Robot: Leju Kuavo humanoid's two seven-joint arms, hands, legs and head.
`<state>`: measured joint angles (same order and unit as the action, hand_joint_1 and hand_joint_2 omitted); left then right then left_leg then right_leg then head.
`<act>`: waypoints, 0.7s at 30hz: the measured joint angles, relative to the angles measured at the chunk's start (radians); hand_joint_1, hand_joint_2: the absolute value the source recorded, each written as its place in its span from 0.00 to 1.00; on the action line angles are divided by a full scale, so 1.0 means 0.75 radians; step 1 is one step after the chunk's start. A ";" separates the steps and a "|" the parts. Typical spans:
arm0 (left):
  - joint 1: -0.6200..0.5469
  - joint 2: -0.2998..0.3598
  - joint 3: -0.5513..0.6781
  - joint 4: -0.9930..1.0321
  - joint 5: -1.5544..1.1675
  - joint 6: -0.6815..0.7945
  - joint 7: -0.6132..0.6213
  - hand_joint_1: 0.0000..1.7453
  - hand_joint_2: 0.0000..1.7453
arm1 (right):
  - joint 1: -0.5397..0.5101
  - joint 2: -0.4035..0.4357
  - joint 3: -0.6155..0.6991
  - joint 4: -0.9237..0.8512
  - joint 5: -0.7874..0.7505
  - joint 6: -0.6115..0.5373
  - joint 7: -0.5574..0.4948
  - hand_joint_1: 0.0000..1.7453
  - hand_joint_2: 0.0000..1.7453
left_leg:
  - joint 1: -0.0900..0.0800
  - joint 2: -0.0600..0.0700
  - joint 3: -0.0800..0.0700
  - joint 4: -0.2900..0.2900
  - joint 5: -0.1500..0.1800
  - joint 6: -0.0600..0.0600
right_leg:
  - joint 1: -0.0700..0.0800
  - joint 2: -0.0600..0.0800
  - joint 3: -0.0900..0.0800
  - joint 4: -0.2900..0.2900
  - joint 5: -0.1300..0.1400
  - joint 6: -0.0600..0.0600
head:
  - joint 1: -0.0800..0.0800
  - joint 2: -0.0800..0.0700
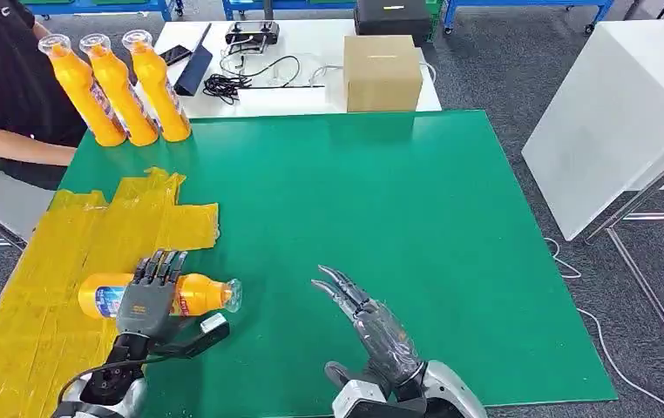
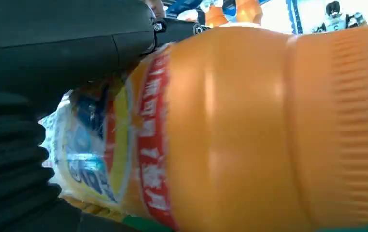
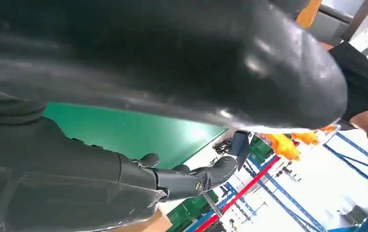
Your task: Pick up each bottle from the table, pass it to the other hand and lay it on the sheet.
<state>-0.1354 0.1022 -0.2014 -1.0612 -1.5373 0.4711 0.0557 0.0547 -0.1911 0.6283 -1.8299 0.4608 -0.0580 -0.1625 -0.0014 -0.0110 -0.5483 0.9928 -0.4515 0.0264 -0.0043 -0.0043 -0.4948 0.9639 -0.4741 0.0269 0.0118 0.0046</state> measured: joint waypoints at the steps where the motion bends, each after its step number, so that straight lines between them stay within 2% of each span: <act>1: -0.005 0.002 0.002 0.009 0.007 -0.003 0.001 0.00 0.00 | 0.000 0.000 0.000 0.001 -0.001 0.001 0.001 0.00 0.00 | 0.000 0.000 0.001 0.000 0.000 0.000 | 0.000 0.000 0.001 0.000 0.000 0.000 | 0.001 0.000; 10: -0.009 0.003 0.012 0.022 0.012 0.026 0.007 0.00 0.00 | 0.000 0.000 0.001 0.005 -0.001 -0.003 0.002 0.00 0.00 | 0.000 0.001 0.002 0.000 0.000 -0.001 | 0.000 0.000 0.002 0.000 0.000 0.000 | 0.001 0.000; 14: 0.010 0.003 0.013 0.021 0.039 0.114 -0.017 0.00 0.00 | 0.001 0.000 0.001 0.005 -0.003 -0.005 0.002 0.00 0.00 | 0.000 0.001 0.002 0.000 0.000 -0.001 | 0.000 0.001 0.001 0.000 0.000 0.000 | 0.001 0.000; 17: 0.057 0.000 0.027 -0.024 0.116 0.251 -0.091 0.00 0.00 | 0.005 -0.001 0.001 0.005 -0.011 -0.014 0.002 0.00 0.00 | 0.000 0.002 0.000 0.000 0.000 -0.001 | 0.000 0.001 -0.002 0.000 0.000 0.000 | 0.001 0.000; 21: 0.138 -0.064 0.130 -0.219 0.241 0.306 -0.334 0.00 0.00 | 0.013 -0.009 0.001 0.005 -0.028 -0.028 -0.001 0.00 0.00 | 0.001 0.001 -0.005 0.001 0.001 -0.001 | 0.000 0.001 -0.006 0.000 0.000 0.000 | 0.002 0.000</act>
<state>-0.0316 0.0541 -0.1040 -1.2258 -1.3565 0.7008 -0.1947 0.0643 -0.1976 0.6291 -1.8261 0.4398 -0.0790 -0.1629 -0.0005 -0.0099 -0.5523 0.9932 -0.4510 0.0258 -0.0042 -0.0034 -0.4995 0.9639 -0.4740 0.0268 0.0130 0.0046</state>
